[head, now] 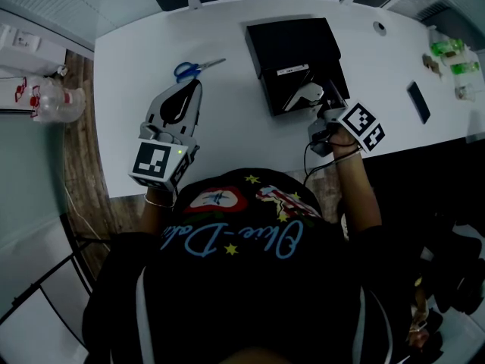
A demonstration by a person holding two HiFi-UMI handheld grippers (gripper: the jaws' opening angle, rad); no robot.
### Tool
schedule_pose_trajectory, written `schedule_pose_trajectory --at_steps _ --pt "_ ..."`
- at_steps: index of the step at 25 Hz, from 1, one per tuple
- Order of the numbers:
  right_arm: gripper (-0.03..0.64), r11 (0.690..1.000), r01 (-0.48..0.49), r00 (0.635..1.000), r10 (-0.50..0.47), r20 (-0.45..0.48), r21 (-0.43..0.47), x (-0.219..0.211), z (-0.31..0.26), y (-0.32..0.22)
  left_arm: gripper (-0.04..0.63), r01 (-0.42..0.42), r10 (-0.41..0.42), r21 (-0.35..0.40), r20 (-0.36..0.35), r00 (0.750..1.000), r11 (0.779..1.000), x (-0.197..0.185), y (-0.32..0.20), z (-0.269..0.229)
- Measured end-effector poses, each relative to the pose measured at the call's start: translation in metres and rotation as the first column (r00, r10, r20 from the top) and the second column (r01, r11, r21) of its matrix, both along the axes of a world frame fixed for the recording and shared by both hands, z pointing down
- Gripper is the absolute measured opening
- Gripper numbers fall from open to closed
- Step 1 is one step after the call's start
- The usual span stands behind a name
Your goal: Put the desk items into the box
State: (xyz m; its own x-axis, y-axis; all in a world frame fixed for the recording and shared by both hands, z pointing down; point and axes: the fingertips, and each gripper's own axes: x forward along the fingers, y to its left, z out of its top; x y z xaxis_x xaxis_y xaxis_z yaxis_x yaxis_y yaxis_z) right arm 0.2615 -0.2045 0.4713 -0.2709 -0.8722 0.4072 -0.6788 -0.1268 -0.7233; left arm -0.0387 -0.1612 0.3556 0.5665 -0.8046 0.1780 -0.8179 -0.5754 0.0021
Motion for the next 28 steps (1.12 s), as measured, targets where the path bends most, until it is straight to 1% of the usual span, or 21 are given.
schedule_pose_trajectory --at_steps 3,10,17,19,22,28 --pt "0.008 1.0 0.012 1.0 -0.012 -0.015 0.011 0.0 -0.003 0.0 0.008 0.008 -0.008 -0.002 0.005 1.0 1.0 -0.001 0.003 0.002" --pt "0.008 0.997 0.068 0.992 -0.063 -0.107 0.044 0.0 -0.012 0.0 0.008 0.029 -0.029 0.005 0.009 1.0 1.0 -0.004 0.012 -0.001" --pt "0.008 0.991 0.119 0.985 -0.11 -0.136 0.064 -0.008 -0.018 0.0 0.008 0.057 -0.057 -0.008 0.029 0.998 0.998 -0.006 0.018 0.0" --pt "0.008 0.988 0.138 0.981 -0.126 -0.15 0.071 -0.011 -0.021 0.0 0.008 0.058 -0.058 -0.006 0.023 0.998 0.998 -0.006 0.02 -0.001" --pt "0.008 0.98 0.175 0.972 -0.157 -0.177 0.095 -0.014 -0.027 0.0 0.008 0.059 -0.059 0.004 0.016 0.998 0.998 -0.005 0.024 -0.001" --pt "0.008 0.951 0.267 0.95 -0.233 -0.207 0.156 -0.028 -0.043 0.0 0.008 0.076 -0.076 -0.003 0.027 0.997 0.997 -0.006 0.031 0.0"
